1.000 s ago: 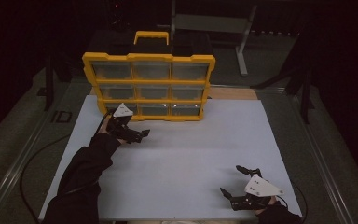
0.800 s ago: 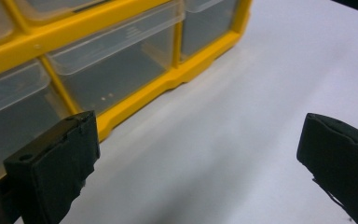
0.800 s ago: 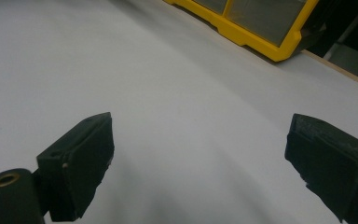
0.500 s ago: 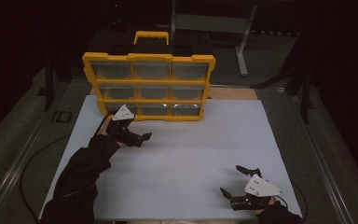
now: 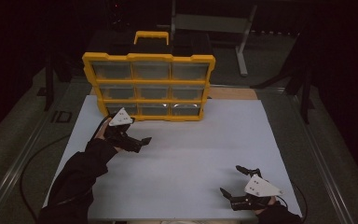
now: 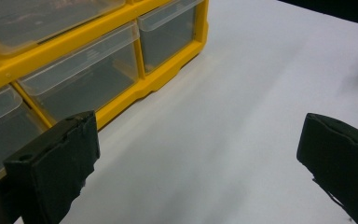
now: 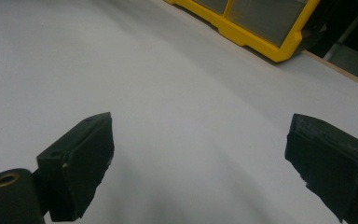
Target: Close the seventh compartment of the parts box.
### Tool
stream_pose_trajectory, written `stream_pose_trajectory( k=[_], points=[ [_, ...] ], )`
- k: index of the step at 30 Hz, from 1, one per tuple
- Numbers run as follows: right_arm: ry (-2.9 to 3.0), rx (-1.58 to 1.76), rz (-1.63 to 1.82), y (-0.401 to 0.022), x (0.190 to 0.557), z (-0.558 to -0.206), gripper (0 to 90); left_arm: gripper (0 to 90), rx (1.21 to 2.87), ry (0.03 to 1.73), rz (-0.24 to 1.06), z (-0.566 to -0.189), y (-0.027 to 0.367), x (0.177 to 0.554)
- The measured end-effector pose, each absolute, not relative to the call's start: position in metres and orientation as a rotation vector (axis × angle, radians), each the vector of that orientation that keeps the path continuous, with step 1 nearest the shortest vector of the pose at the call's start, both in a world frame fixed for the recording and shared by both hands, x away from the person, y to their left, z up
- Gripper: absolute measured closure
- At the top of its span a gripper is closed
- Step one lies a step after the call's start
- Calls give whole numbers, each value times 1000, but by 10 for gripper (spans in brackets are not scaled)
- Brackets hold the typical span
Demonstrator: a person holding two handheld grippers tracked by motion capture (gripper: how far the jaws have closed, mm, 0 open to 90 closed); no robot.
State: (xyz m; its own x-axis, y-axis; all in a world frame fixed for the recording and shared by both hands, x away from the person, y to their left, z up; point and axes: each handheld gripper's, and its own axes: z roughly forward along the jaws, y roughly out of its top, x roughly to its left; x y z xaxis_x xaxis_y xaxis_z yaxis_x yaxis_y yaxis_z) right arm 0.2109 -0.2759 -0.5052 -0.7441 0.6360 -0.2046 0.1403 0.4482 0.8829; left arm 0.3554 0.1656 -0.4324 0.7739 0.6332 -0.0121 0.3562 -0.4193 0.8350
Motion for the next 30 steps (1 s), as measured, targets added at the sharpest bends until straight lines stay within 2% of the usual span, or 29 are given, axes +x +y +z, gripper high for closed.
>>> stream_pose_trajectory(
  k=[30],
  points=[
    [2188,649,1254,-275,211,-506,79,0,2031,768,415,-457,196,308]
  ],
)
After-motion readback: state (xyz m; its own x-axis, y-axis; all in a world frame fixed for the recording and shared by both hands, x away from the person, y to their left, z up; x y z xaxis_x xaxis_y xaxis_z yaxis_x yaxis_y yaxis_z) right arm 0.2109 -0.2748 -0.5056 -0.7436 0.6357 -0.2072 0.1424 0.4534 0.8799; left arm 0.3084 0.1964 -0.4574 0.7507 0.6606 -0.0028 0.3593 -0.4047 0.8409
